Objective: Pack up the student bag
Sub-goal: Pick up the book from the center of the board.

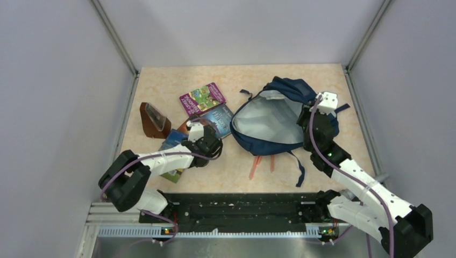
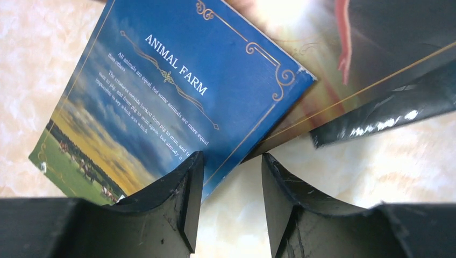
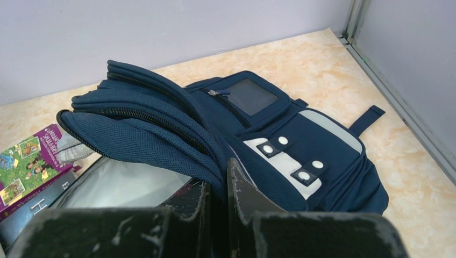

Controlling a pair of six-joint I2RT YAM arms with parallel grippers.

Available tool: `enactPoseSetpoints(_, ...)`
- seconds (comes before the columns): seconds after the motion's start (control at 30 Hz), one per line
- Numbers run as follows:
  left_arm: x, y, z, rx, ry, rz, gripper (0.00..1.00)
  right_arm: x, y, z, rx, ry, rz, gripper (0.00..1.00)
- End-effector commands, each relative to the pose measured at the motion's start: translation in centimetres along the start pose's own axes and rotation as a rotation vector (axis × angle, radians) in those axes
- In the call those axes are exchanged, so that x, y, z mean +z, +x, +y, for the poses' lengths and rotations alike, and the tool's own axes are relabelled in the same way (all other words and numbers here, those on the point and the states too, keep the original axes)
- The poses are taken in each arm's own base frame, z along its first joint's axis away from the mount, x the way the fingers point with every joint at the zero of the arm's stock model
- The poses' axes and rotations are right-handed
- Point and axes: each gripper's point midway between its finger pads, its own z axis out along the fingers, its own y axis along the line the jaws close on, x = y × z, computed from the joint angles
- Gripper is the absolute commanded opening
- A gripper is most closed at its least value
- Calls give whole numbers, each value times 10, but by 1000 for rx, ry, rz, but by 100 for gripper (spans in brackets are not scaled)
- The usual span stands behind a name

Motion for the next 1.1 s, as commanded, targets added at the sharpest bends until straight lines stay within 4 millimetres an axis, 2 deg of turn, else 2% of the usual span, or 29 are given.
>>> enactPoseSetpoints(0.0,7,-47,-51,-146,162,-95,47,-3,-39,-6,126,24,-116,0)
enactPoseSetpoints(0.1,7,-52,-54,-140,165,-84,47,-3,-39,-6,127,25,-111,0)
enactPoseSetpoints(0.17,5,-49,-52,-138,160,-60,51,-4,-38,-7,130,27,-111,0)
enactPoseSetpoints(0.47,-15,-2,-9,-98,51,142,83,-4,-38,-8,138,29,-115,0)
enactPoseSetpoints(0.57,-18,10,3,-93,24,176,88,-4,-37,-7,137,27,-114,0)
enactPoseSetpoints(0.77,-12,30,30,-104,-81,215,87,-4,-38,-8,140,25,-115,0)
enactPoseSetpoints(0.83,-7,31,36,-119,-110,224,85,-5,-38,-8,144,25,-118,0)
enactPoseSetpoints(1.07,1,24,27,-134,-109,206,68,-5,-40,-8,142,23,-122,0)
